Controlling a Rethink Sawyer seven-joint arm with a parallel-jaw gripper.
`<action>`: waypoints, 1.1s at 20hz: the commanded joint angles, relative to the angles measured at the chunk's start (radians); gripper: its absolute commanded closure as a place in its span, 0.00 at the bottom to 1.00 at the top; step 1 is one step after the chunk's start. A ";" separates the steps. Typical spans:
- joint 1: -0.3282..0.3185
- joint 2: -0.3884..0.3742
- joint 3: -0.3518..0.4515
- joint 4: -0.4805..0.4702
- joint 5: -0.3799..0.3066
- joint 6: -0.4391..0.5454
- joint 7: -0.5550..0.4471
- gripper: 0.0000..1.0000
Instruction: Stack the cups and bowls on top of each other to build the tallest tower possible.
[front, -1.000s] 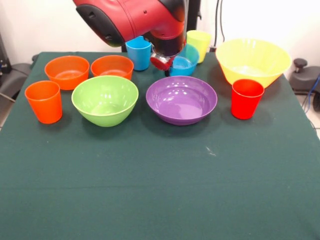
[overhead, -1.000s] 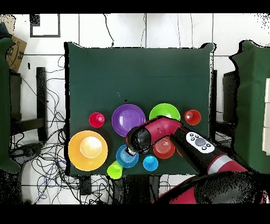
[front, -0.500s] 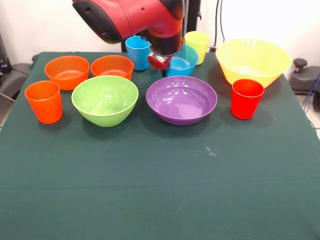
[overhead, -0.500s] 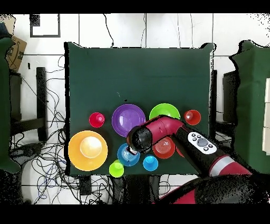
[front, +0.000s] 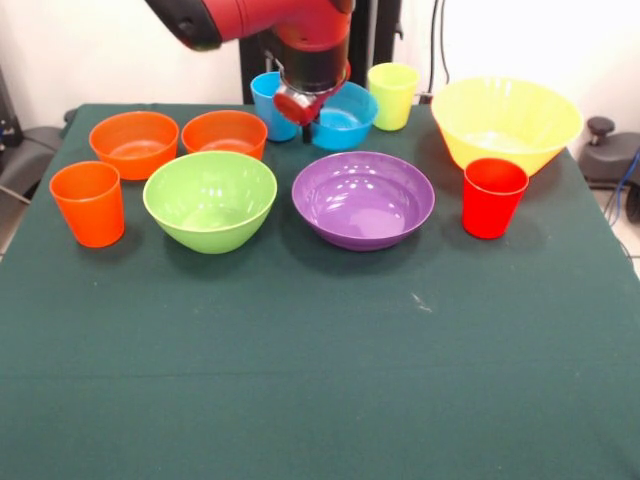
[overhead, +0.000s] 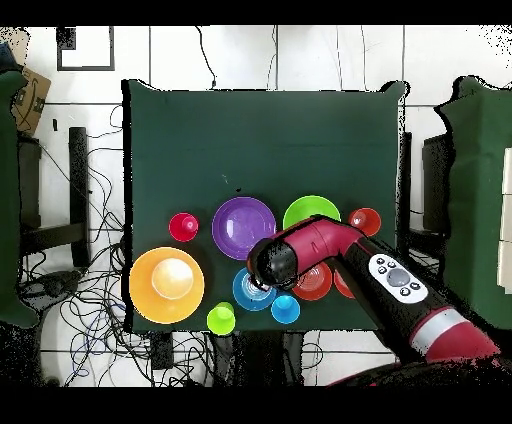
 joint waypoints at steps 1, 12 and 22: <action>0.001 -0.113 0.044 0.062 0.019 0.029 -0.148 1.00; -0.011 -0.260 0.128 0.135 0.163 0.005 -0.112 1.00; -0.018 -0.295 0.205 0.114 0.288 -0.041 -0.058 1.00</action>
